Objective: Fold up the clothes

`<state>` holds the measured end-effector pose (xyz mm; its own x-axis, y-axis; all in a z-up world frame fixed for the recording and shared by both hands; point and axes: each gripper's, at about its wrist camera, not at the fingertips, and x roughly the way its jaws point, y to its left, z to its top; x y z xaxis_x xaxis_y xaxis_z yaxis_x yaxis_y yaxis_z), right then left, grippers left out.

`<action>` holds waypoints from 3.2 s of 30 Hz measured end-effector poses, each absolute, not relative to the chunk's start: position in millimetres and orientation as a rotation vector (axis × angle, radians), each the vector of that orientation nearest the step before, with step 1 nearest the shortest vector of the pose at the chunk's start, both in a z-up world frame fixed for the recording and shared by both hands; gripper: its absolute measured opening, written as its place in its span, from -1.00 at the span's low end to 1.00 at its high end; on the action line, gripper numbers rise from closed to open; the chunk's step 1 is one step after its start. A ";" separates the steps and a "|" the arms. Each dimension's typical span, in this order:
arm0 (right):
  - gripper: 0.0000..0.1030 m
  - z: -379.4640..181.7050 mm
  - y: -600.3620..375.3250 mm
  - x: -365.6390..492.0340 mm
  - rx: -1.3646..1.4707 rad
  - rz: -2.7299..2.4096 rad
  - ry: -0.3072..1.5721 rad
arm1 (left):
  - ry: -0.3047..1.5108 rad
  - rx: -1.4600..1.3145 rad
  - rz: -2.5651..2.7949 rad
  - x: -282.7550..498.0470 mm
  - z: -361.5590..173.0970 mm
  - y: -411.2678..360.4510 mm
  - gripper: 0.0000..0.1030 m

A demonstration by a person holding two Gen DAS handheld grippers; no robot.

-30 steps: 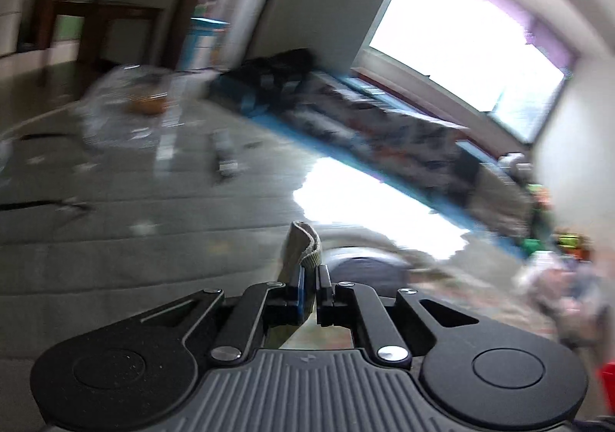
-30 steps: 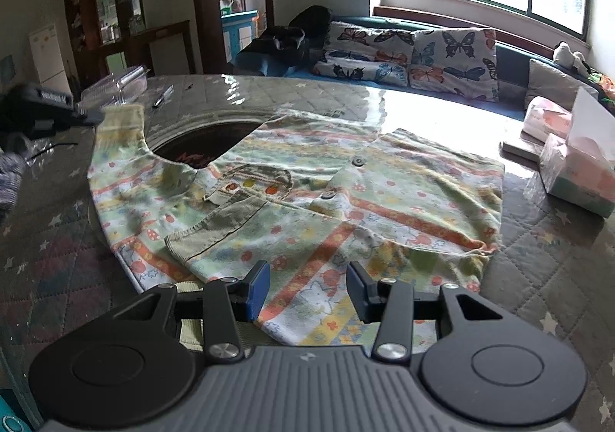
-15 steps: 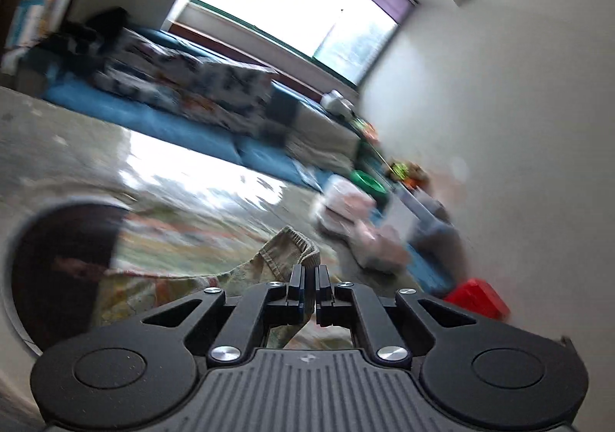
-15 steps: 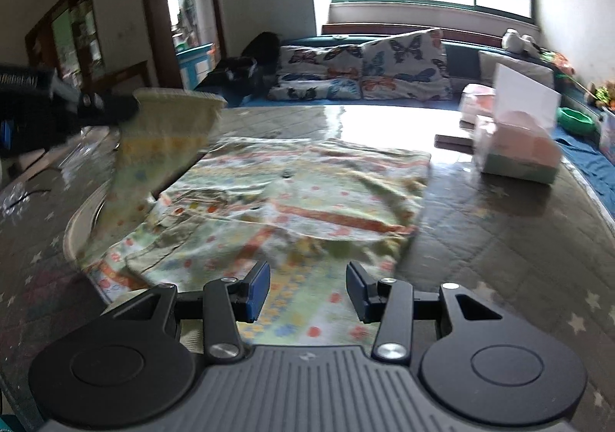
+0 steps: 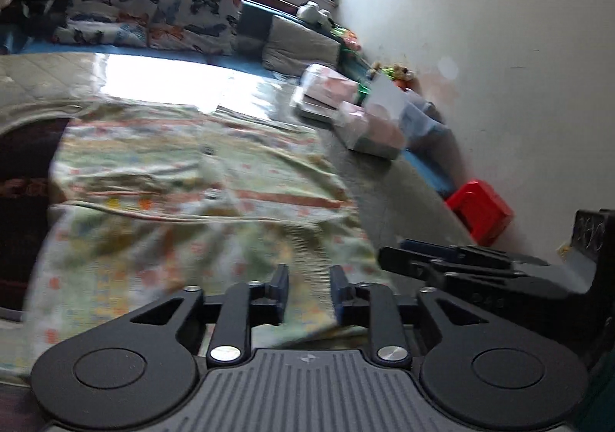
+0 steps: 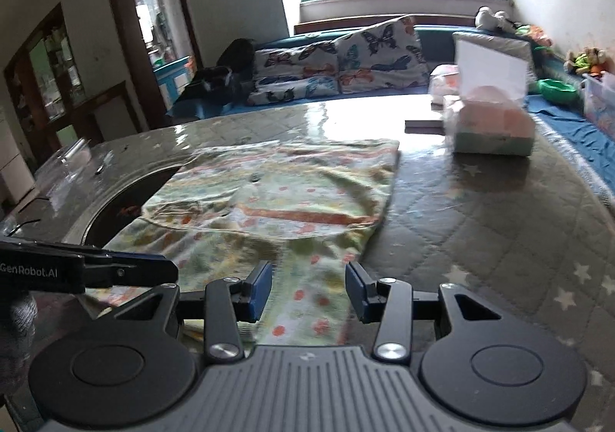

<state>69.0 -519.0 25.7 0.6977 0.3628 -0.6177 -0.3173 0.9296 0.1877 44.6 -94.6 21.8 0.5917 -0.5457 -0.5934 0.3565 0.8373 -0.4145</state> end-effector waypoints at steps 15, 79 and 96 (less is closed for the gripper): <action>-0.60 -5.0 -478.5 115.7 0.071 0.433 0.791 | 0.773 -0.272 -0.222 70.0 -1.8 7.1 -0.44; -0.09 17.4 -479.3 -0.6 -0.387 0.536 0.709 | 0.940 -0.128 -0.503 -12.5 15.9 -75.2 -0.77; -0.22 15.0 -438.8 22.7 -0.387 0.651 0.612 | 0.862 -0.225 -0.536 46.4 54.9 -63.5 -0.80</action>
<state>22.7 -438.8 15.0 0.6314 0.4435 -0.6361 -0.6622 0.7353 -0.1446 46.4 -63.5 54.9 0.5300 -0.5330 -0.6595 0.3558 0.8458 -0.3977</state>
